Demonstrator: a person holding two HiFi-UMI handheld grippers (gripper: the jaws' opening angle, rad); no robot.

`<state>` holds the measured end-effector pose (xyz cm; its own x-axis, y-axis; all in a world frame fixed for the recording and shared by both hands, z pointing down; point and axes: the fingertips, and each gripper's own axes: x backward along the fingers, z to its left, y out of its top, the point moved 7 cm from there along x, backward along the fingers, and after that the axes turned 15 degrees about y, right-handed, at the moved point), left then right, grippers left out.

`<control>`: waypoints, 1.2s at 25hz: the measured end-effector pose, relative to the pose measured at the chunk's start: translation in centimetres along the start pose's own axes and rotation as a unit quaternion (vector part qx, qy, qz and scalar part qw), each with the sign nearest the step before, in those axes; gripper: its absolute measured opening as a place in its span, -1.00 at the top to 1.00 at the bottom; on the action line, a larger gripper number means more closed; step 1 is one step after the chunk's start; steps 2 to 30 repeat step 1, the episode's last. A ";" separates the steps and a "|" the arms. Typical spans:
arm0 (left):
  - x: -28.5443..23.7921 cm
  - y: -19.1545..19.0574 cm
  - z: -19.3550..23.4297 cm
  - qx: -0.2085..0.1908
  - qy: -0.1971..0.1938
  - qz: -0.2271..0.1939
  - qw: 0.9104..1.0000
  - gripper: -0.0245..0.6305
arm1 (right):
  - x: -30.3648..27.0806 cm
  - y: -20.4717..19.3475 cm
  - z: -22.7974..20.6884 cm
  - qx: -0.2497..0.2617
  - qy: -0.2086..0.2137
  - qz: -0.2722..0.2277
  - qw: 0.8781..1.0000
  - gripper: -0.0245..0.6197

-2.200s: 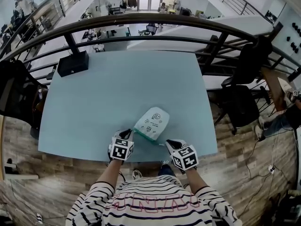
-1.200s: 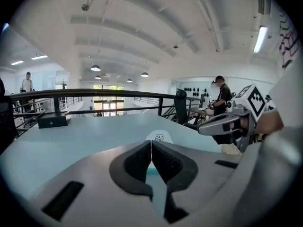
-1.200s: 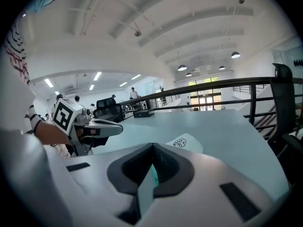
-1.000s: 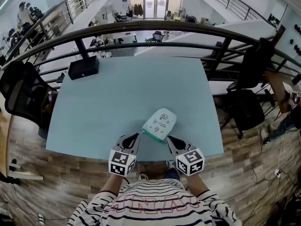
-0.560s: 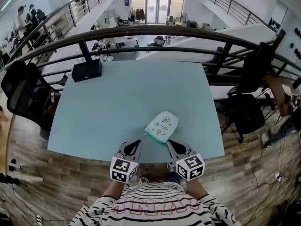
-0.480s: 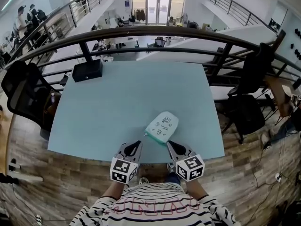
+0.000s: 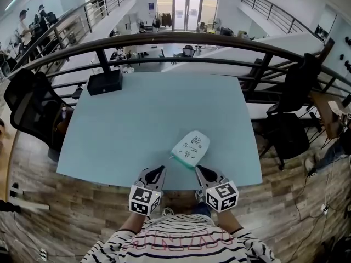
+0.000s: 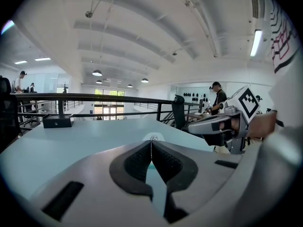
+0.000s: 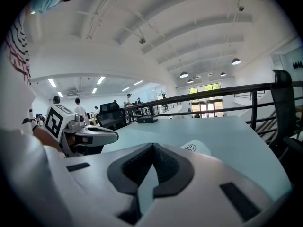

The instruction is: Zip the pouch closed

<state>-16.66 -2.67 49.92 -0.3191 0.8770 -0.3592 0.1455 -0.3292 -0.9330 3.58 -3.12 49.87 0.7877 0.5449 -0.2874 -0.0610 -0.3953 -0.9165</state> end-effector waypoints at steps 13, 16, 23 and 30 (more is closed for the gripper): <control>0.1 0.0 0.0 0.000 0.000 0.001 1.000 0.85 | 0.0 0.0 0.1 0.000 0.000 0.001 1.000 0.84; 0.1 0.0 0.0 0.000 0.000 0.001 1.000 0.85 | 0.0 0.0 0.1 0.000 0.000 0.001 1.000 0.84; 0.1 0.0 0.0 0.000 0.000 0.001 1.000 0.85 | 0.0 0.0 0.1 0.000 0.000 0.001 1.000 0.84; 0.1 0.0 0.0 0.000 0.000 0.001 1.000 0.85 | 0.0 0.0 0.1 0.000 0.000 0.001 1.000 0.84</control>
